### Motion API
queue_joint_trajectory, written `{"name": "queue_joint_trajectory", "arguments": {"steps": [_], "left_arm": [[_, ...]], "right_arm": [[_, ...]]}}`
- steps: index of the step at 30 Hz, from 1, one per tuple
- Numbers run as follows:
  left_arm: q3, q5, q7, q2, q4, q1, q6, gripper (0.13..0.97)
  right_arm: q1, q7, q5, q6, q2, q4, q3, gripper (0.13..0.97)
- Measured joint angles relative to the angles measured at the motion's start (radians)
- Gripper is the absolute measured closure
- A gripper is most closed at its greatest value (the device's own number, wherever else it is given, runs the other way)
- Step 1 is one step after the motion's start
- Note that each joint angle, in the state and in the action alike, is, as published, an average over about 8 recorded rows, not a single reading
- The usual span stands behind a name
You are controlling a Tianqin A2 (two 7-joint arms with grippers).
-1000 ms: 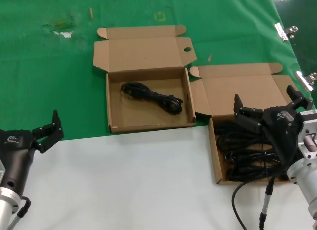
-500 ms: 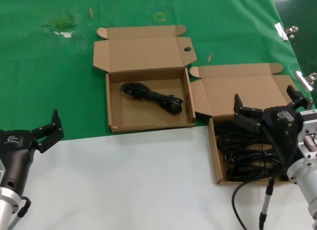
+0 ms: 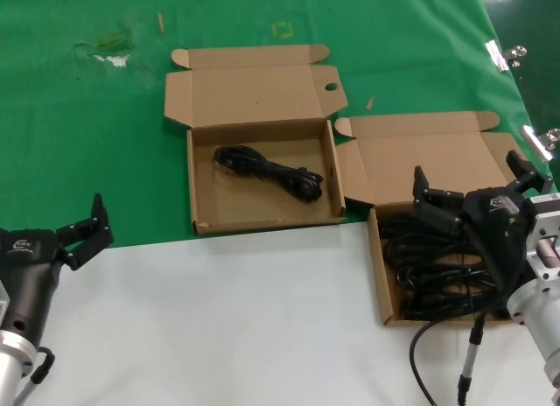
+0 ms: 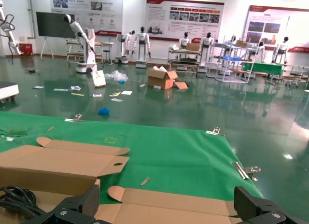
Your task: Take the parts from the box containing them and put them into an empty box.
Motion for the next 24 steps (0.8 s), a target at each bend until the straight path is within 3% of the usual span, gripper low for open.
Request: {"name": "queue_joint_trajectory", "arguments": {"steps": [24], "left_arm": [[0.000,0.000,0.000,0.000,0.000,0.000,0.000,0.132]], "right_arm": [[0.000,0.000,0.000,0.000,0.000,0.000,0.000,0.129]]}}
